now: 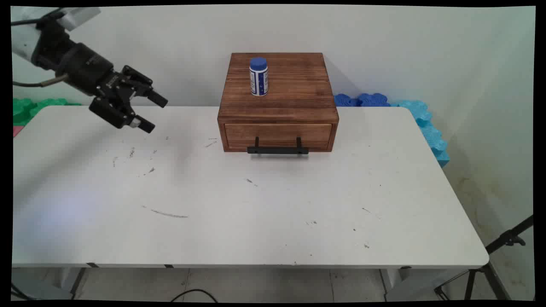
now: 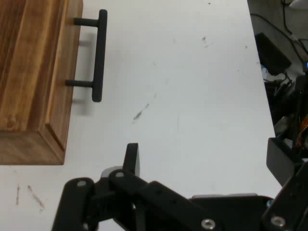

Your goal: Open the drawer

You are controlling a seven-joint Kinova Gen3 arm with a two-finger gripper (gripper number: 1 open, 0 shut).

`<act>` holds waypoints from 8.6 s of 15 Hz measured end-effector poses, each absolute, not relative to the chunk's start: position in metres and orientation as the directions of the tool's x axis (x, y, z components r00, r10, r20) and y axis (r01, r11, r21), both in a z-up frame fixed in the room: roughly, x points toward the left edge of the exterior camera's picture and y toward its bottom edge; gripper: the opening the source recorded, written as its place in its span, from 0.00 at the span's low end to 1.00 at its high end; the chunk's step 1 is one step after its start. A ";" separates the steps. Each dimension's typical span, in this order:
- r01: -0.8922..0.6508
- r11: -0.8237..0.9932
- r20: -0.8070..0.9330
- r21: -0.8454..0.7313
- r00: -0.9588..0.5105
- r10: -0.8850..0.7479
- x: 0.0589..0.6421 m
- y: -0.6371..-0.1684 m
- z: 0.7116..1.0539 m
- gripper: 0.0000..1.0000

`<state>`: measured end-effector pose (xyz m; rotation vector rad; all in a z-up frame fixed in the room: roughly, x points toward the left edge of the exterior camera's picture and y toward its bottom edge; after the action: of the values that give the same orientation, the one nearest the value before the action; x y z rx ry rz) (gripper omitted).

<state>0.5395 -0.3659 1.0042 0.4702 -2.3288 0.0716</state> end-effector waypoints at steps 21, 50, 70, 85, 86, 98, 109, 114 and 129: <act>-0.374 0.927 0.577 0.021 -0.753 -0.316 0.375 -0.431 0.987 1.00; -0.376 0.921 0.400 -0.103 -0.863 -0.308 0.228 -0.503 0.819 1.00; -0.307 0.952 0.417 -0.008 -0.866 -0.276 0.200 -0.427 0.844 1.00; -0.281 0.959 0.403 -0.030 -0.881 -0.246 0.181 -0.373 0.857 1.00; -0.282 0.958 0.401 -0.044 -0.884 -0.242 0.180 -0.373 0.857 1.00; -0.330 0.935 0.346 -0.128 -0.899 -0.269 0.188 -0.377 0.840 1.00; -0.350 0.934 0.357 -0.069 -0.883 -0.304 0.173 -0.366 0.823 1.00; -0.335 0.941 0.372 -0.036 -0.879 -0.299 0.168 -0.351 0.828 1.00; -0.289 0.957 0.365 0.028 -0.888 -0.278 0.174 -0.307 0.837 1.00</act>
<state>0.1744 -0.3071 0.8368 0.4110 -2.7368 0.0387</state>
